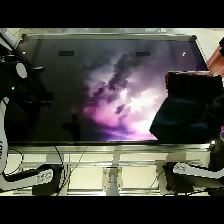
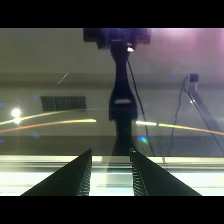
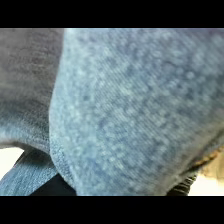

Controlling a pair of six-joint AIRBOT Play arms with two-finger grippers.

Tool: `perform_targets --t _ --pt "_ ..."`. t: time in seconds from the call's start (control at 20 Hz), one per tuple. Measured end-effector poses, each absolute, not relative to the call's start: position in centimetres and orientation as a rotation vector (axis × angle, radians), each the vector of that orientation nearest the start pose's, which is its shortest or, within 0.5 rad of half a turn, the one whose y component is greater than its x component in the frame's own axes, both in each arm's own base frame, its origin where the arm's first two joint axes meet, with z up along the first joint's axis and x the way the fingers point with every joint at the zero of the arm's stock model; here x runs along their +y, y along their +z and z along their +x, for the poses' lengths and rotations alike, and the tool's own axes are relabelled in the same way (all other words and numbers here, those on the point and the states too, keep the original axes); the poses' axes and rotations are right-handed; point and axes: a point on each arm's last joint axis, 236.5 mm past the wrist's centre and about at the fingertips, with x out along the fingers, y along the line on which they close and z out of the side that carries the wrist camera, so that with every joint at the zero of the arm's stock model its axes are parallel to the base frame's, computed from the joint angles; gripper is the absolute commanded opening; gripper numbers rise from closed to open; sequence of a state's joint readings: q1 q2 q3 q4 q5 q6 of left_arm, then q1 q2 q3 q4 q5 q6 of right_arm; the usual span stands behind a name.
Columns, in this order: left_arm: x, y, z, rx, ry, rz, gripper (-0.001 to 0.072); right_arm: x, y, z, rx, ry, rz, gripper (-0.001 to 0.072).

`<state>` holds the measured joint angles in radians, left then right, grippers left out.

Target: Fold the clothes and pants, and hang the long-sleeved shirts on hangers.

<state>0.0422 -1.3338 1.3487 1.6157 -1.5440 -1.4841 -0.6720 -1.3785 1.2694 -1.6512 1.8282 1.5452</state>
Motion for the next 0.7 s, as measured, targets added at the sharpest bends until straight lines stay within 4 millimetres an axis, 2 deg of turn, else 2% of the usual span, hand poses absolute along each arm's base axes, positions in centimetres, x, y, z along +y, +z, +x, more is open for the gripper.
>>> perform_targets --t 0.05,0.1,0.25,0.4,0.5,0.55,0.6,0.65,0.7 --pt "2.5 3.5 34.0 1.532 0.002 0.072 0.0302 -18.1 0.4 17.2 1.904 -0.531 0.608 0.0481" --pt "2.5 3.5 34.0 1.532 0.002 0.072 0.0302 -18.6 -0.2 15.7 1.924 -0.563 0.636 0.0565" --pt "2.5 3.5 34.0 1.532 0.002 0.072 0.0302 -19.8 -1.1 13.1 1.929 -0.631 0.699 0.0566" --pt "2.5 3.5 34.0 1.532 0.002 0.072 0.0302 -21.3 -0.4 12.9 1.855 -0.684 0.691 0.0564" --pt "2.5 3.5 34.0 1.532 0.002 0.072 0.0302 -21.6 0.4 14.7 1.742 -0.681 0.686 0.0501" --pt "2.5 3.5 33.9 1.532 0.002 0.072 0.0302 -21.4 1.0 16.1 1.670 -0.661 0.684 0.0383" --pt "2.5 3.5 34.0 1.532 0.002 0.072 0.0302 -20.8 1.8 18.0 1.586 -0.623 0.681 0.0172" --pt "2.5 3.5 33.9 1.532 0.002 0.072 0.0302 -19.7 2.7 20.0 1.518 -0.559 0.672 0.0031" --pt "2.5 3.5 34.0 1.532 0.002 0.072 0.0302 -18.2 3.7 22.0 1.454 -0.484 0.652 0.0032"
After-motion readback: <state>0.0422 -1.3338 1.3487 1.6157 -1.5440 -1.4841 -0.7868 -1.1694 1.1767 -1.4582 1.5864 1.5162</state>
